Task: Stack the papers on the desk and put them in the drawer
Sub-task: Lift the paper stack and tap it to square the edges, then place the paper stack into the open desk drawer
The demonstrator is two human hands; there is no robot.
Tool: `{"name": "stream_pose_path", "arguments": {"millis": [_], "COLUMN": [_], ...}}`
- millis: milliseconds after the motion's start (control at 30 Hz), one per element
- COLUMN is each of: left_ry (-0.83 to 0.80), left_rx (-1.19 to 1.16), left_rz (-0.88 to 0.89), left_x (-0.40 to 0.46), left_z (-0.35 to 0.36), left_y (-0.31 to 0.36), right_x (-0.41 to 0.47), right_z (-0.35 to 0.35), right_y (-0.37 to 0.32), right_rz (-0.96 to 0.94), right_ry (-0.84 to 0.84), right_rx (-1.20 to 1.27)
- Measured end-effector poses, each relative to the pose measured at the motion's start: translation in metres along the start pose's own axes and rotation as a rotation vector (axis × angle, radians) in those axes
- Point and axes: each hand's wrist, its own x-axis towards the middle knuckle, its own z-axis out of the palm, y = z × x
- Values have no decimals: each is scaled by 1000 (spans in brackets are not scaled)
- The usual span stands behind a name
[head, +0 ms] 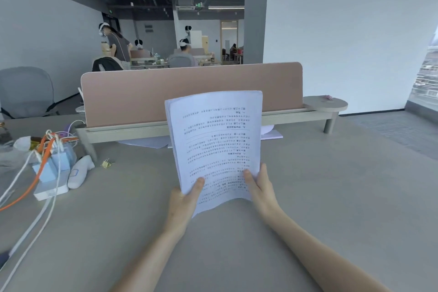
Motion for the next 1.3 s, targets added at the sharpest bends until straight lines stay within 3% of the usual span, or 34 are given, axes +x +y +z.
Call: {"name": "stream_pose_path", "arguments": {"millis": [433, 667, 1000, 1300], "left_ry": [-60, -71, -190, -444], "left_rx": [180, 126, -47, -111], "left_rz": [-104, -256, -320, -400], "left_x": [-1, -43, -163, -279], "left_z": [-7, 2, 100, 233], "left_y": [3, 0, 31, 30], "right_x": [0, -39, -144, -248], "right_z": [-9, -43, -177, -334], "right_y": [9, 11, 5, 24], "right_rz": [172, 217, 279, 336], "right_ry": [-3, -91, 107, 351], "right_rx": [-27, -91, -30, -161]}}
